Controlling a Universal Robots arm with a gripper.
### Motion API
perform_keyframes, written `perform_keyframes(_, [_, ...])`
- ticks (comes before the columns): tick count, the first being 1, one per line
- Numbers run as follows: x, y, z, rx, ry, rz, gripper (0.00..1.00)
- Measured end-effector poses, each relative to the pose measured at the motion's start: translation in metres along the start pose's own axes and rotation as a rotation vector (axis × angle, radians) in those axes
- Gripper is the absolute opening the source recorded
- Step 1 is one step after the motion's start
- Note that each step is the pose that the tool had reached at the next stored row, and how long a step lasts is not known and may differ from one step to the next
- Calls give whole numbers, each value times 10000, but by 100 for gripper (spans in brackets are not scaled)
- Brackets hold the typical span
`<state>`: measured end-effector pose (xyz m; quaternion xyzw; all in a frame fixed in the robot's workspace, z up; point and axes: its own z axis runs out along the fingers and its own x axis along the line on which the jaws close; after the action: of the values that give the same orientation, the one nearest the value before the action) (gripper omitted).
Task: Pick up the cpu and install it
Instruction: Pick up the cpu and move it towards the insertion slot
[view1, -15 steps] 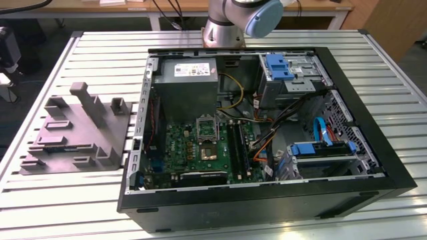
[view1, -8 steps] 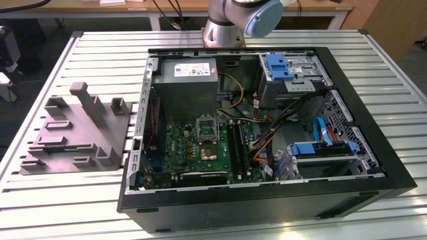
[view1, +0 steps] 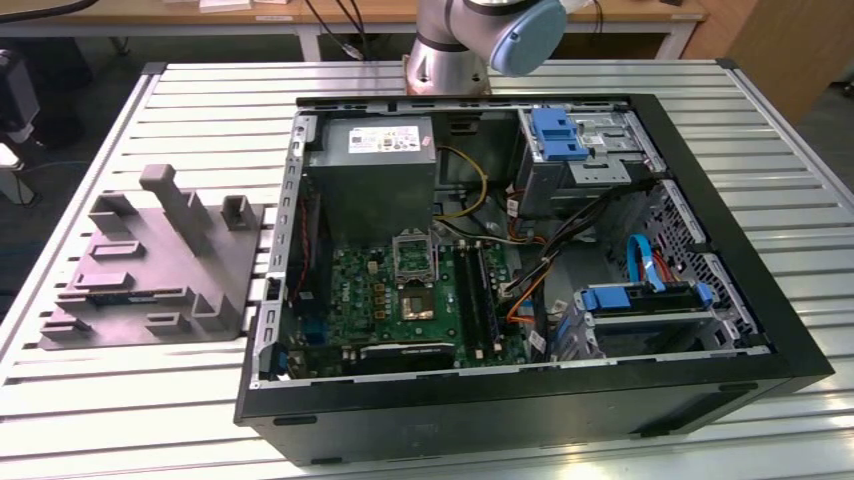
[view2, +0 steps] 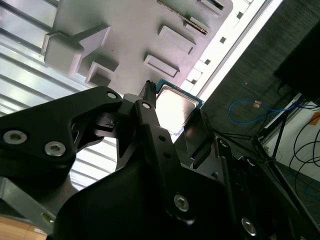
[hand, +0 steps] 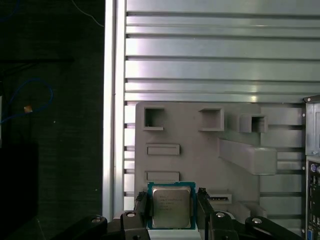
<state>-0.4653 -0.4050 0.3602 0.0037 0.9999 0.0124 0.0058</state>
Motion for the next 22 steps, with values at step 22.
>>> perform_keyframes(22, [-2,5,-215,-1,-2,0,47])
